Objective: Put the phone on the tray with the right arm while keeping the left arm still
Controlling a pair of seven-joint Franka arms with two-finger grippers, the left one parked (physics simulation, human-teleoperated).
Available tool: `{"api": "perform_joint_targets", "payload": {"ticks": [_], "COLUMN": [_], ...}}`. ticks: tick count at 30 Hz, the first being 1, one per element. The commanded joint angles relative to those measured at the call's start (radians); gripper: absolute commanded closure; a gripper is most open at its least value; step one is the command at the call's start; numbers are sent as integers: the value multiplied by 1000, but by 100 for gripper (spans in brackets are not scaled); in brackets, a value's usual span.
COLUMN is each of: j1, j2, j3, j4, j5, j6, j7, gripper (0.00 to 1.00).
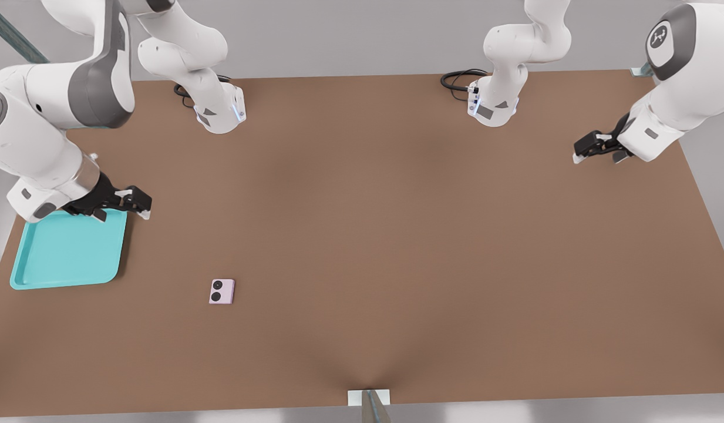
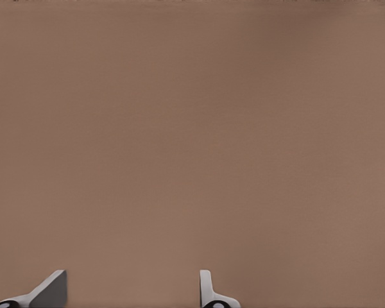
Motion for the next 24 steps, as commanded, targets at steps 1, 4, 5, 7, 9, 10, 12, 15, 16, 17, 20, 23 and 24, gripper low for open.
{"api": "perform_joint_targets", "payload": {"ticks": [1,4,5,7,9,10,12,15,16,17,20,23,24], "j1": [-13,-13,-11,-16,-22,-22,-22,-23,-25,-27,-54,-60,-62], "j2": [-1,71,148,257,412,485,553,613,627,628,631,587,591], "j3": [-3,20,47,57,62,85,85,106,106,106,106,106,106], "j4": [0,0,1,1,6,6,3,0,0,-17,-82,-183,-189], "j5": [6,12,12,51,55,78,100,111,109,109,108,108,108], "j6": [7,47,148,289,469,571,674,708,719,722,731,740,740], "j7": [-29,-28,-28,-26,-26,-25,-26,-17,-28,-26,-43,-58,-55], "gripper": [0,0,0,0,0,0,0,0,0,0,0,0,0]}}
